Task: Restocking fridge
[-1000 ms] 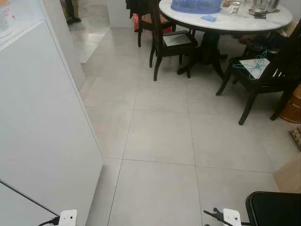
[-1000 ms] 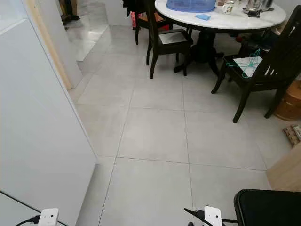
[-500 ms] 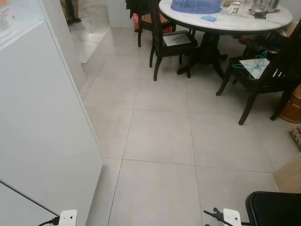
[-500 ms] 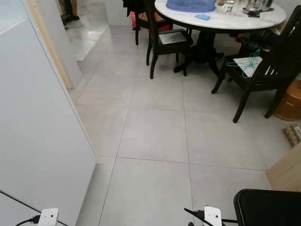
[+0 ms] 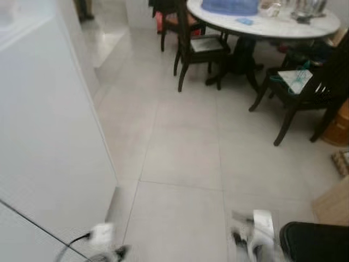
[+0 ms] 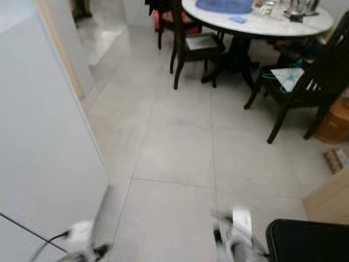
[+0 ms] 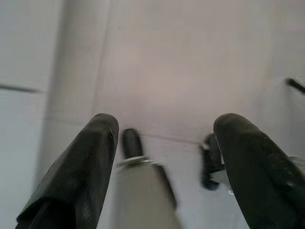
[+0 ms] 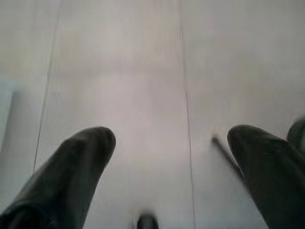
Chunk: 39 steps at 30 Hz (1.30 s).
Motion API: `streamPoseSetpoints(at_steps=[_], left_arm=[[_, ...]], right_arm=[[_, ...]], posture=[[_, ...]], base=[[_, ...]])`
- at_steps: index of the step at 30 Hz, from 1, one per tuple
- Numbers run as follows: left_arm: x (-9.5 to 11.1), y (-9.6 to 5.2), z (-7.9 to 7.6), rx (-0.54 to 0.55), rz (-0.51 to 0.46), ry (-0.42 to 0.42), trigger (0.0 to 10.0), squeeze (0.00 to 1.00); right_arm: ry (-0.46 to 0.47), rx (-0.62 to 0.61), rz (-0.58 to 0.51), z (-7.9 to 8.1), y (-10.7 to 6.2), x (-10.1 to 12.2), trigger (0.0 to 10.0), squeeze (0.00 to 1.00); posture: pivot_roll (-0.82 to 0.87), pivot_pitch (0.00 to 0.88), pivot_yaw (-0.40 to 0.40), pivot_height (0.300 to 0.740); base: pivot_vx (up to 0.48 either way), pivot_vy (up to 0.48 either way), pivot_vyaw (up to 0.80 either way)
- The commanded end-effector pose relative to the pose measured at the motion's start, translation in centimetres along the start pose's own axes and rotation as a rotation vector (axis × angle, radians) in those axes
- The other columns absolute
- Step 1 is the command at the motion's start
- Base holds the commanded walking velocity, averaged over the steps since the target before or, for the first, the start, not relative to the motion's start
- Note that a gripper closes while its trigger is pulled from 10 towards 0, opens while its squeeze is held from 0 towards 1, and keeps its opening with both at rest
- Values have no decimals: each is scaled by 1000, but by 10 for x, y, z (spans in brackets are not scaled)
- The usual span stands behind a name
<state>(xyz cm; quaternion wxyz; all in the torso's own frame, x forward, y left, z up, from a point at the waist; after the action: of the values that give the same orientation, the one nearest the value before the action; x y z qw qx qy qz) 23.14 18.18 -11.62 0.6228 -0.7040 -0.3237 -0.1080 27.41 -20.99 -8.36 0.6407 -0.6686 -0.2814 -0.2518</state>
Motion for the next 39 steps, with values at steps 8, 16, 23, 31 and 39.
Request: streamPoseSetpoints(at_steps=[8,16,23,31,39], left_arm=[[-2,-4,23,54,1,29,10000,0],[11,-5,27,66,-78,55,10000,0],[7,-8,44,115,-43,127,10000,0],[-1,-11,56,178,-17,120,10000,0],[-4,-9,50,183,2,90,10000,0]], right_arm=[[43,-6,112,-2,-7,-39,10000,0],[51,-7,98,3,-6,-37,10000,0],[35,-6,141,14,-7,-47,10000,0],[-37,37,166,19,-8,-53,10000,0],[-15,13,150,10,-8,-48,10000,0]], posture=[[-140,0,-60,740],[-138,0,-24,740],[-182,50,47,740],[-174,77,36,740],[-161,75,-3,740]], base=[[0,0,0],[0,0,0],[0,0,0],[0,0,0],[0,0,0]])
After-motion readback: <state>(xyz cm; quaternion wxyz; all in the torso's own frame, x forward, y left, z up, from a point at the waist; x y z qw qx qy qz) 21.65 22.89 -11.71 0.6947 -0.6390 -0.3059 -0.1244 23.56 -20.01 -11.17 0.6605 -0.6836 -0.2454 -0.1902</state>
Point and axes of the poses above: a point about 5 cm out from each wrist's last joint towards the gripper, its own y axis pointing out of the wrist towards the gripper, its own x axis along the axis of the wrist's last joint, z = x × y, the point moved 5 cm from there along y, pointing out of the wrist towards the gripper, and after that the axes turned 13 degrees about -y, right-handed, at the moved point
